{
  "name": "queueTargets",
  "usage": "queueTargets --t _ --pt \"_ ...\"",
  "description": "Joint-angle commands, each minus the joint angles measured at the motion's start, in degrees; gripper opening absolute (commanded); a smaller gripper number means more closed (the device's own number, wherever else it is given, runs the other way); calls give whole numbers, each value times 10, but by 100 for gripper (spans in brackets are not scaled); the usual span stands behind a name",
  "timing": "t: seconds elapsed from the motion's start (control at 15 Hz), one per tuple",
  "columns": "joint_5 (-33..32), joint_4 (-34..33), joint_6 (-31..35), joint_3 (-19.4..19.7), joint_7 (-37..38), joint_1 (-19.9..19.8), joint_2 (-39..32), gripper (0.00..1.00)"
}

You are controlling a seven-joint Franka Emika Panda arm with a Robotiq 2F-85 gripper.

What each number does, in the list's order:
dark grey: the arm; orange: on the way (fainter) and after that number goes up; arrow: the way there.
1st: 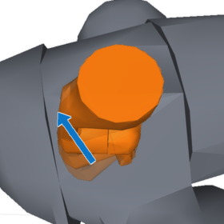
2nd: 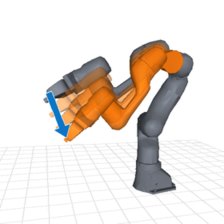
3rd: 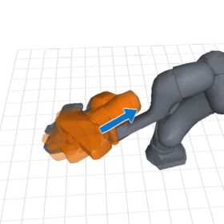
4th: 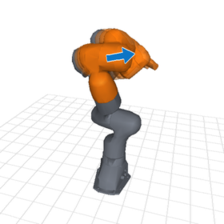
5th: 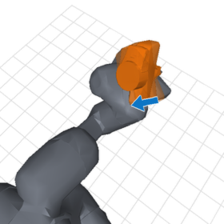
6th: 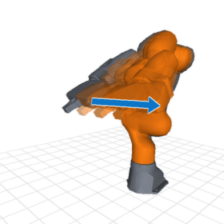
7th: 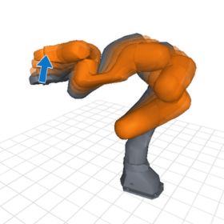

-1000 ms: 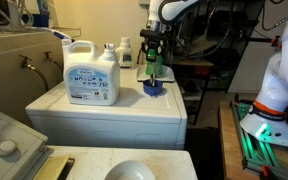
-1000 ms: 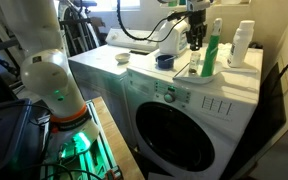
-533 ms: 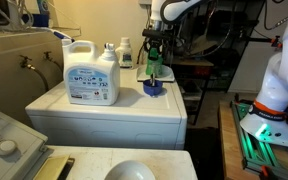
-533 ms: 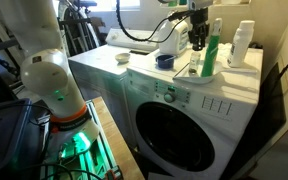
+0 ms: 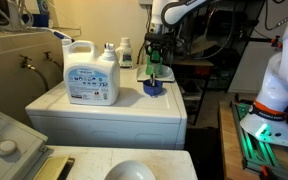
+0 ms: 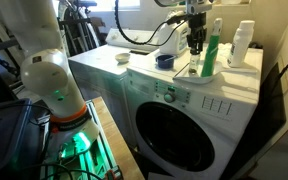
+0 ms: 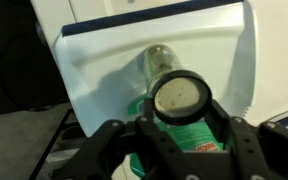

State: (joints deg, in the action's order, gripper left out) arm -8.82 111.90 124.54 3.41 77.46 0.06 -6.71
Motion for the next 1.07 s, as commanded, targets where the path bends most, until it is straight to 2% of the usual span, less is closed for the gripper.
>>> queueTargets --t 0.0,1.0 --pt "0 25 17 1 -9 -2 16 29" --pt "-62 22 10 -3 -2 4 21 29"
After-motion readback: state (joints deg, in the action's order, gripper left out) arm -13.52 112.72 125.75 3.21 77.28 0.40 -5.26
